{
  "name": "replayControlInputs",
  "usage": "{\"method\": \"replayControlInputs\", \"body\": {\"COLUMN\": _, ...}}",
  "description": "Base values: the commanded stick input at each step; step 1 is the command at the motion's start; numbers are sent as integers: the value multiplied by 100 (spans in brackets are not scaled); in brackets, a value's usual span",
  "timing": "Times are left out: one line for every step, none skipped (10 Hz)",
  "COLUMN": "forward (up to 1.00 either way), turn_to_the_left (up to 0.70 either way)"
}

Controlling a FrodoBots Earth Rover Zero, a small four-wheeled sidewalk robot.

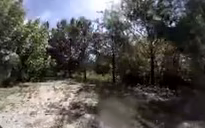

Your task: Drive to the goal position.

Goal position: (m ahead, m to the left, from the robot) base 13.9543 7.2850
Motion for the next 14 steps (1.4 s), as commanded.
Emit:
{"method": "replayControlInputs", "body": {"forward": 85, "turn_to_the_left": 34}}
{"method": "replayControlInputs", "body": {"forward": 85, "turn_to_the_left": 22}}
{"method": "replayControlInputs", "body": {"forward": 85, "turn_to_the_left": 1}}
{"method": "replayControlInputs", "body": {"forward": 85, "turn_to_the_left": 0}}
{"method": "replayControlInputs", "body": {"forward": 85, "turn_to_the_left": 0}}
{"method": "replayControlInputs", "body": {"forward": 85, "turn_to_the_left": 0}}
{"method": "replayControlInputs", "body": {"forward": 85, "turn_to_the_left": 0}}
{"method": "replayControlInputs", "body": {"forward": 85, "turn_to_the_left": 2}}
{"method": "replayControlInputs", "body": {"forward": 85, "turn_to_the_left": 34}}
{"method": "replayControlInputs", "body": {"forward": 85, "turn_to_the_left": 28}}
{"method": "replayControlInputs", "body": {"forward": 85, "turn_to_the_left": 0}}
{"method": "replayControlInputs", "body": {"forward": 85, "turn_to_the_left": 0}}
{"method": "replayControlInputs", "body": {"forward": 85, "turn_to_the_left": 0}}
{"method": "replayControlInputs", "body": {"forward": 85, "turn_to_the_left": 0}}
